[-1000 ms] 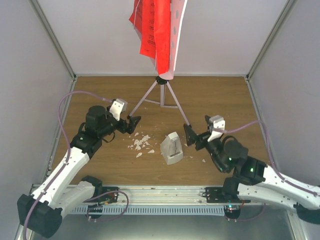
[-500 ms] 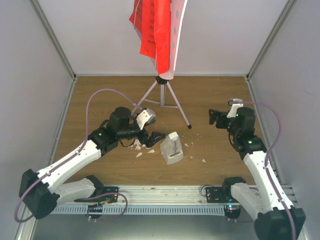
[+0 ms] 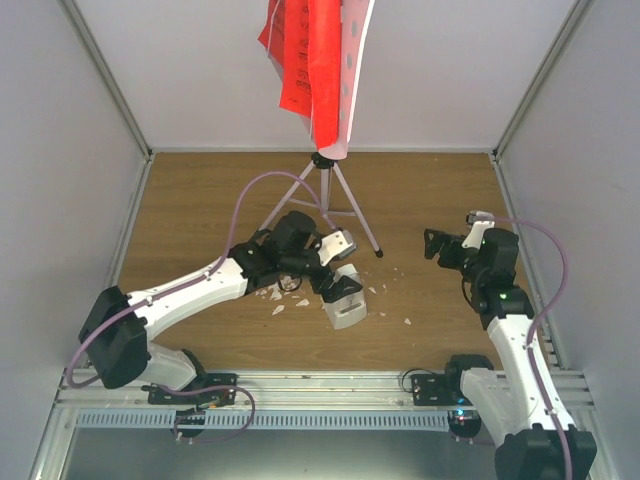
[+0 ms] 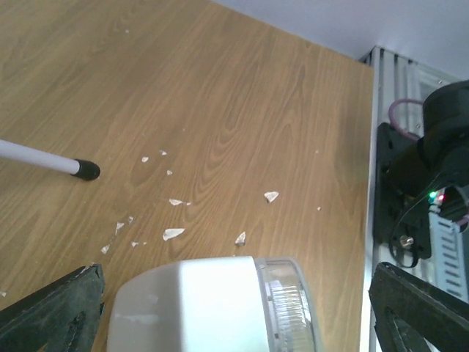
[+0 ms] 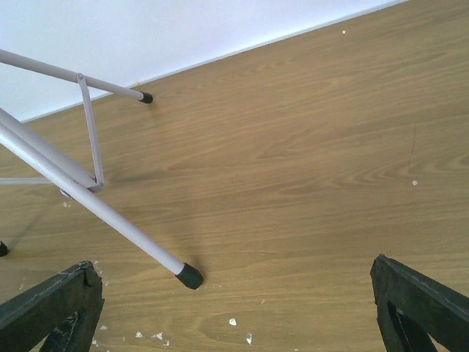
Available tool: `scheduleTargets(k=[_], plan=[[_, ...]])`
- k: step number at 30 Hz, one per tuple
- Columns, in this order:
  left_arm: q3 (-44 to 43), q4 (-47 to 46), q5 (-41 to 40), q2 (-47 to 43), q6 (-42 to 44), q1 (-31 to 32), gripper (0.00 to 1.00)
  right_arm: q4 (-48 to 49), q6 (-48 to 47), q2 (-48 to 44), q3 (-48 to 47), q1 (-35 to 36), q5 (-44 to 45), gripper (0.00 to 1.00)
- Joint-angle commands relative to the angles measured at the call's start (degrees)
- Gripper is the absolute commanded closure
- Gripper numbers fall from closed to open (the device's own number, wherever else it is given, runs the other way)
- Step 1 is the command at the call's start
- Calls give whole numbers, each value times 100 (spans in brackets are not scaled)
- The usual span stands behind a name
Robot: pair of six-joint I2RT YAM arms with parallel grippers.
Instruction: Pack up the instrument practice props
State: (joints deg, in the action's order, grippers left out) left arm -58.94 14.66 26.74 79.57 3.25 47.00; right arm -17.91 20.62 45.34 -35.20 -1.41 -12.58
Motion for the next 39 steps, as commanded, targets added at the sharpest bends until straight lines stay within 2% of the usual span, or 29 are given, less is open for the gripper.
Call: scheduleTargets(k=[1,3,7,13,27,30,32,34,39], plan=[[-164,-67,-380,155,311,151,1,121,99,-167,199,-61,-79,0],[-142,-60,-468,180,368,192,4,148,105,-217,259,-61,-78,0],[-21,-121,-589,132,436,221,21,177,108,-253,319,-60,-53,0],[23,-136,-646,127,517,261,40,202,84,-274,355,-61,-4,0],[64,-147,-1123,153,455,390,65,216,30,-305,366,-59,71,0],[137,-272,-1679,3,55,450,70,182,1,-372,351,-57,39,0],[170,-328,-2457,-146,-279,538,70,158,3,-421,354,-61,-19,0],[183,-355,-3220,-279,-820,642,76,148,26,-450,364,-61,-142,0],[216,-356,-4677,-414,-1925,867,76,253,144,-470,503,-59,-487,0]])
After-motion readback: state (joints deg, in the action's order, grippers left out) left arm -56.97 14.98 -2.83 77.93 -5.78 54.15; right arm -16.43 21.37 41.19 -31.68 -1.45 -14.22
